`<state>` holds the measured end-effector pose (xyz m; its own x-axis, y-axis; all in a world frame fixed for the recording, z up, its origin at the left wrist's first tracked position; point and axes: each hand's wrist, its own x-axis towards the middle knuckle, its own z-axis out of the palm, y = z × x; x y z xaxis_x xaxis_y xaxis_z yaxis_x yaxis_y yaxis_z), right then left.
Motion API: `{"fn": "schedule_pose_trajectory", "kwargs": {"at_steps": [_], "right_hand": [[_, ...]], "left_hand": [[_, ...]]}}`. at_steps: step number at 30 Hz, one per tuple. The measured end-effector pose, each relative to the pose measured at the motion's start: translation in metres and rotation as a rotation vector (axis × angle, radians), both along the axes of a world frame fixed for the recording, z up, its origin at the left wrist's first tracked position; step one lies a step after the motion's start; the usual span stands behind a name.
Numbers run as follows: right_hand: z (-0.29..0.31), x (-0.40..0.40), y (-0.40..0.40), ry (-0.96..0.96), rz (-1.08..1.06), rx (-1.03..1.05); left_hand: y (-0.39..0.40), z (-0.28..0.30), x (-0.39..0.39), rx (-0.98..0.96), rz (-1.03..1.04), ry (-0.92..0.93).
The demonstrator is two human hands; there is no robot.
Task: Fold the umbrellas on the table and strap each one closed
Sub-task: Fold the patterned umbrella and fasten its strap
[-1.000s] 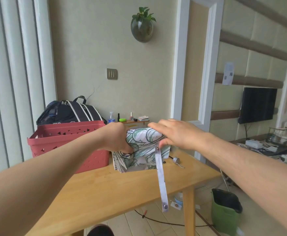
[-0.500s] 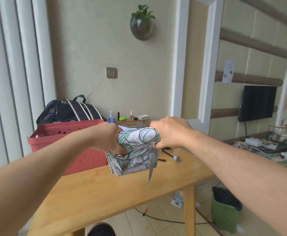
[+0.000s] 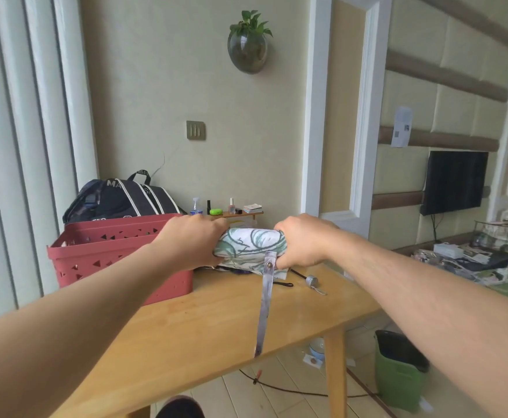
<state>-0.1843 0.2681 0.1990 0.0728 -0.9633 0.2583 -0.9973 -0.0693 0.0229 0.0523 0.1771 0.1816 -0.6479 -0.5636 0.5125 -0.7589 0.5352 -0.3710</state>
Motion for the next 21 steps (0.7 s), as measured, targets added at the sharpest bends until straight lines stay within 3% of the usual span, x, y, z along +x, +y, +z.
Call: {"fn": "schedule_pose_trajectory", "kwargs": {"at_steps": [6, 11, 15, 21], "right_hand": [[0.001, -0.003, 0.001, 0.011, -0.006, -0.049], [-0.01, 0.006, -0.005, 0.265, -0.027, -0.33], [-0.008, 0.006, -0.012, 0.193, -0.084, -0.373], [0.0, -0.012, -0.006, 0.279, -0.03, -0.447]], "left_hand": [[0.0, 0.001, -0.003, 0.114, -0.045, 0.056], [0.001, 0.001, -0.004, 0.178, -0.007, 0.135], [0.004, 0.003, -0.006, 0.219, -0.019, 0.192], [0.015, 0.007, -0.004, 0.325, -0.099, 0.199]]}}
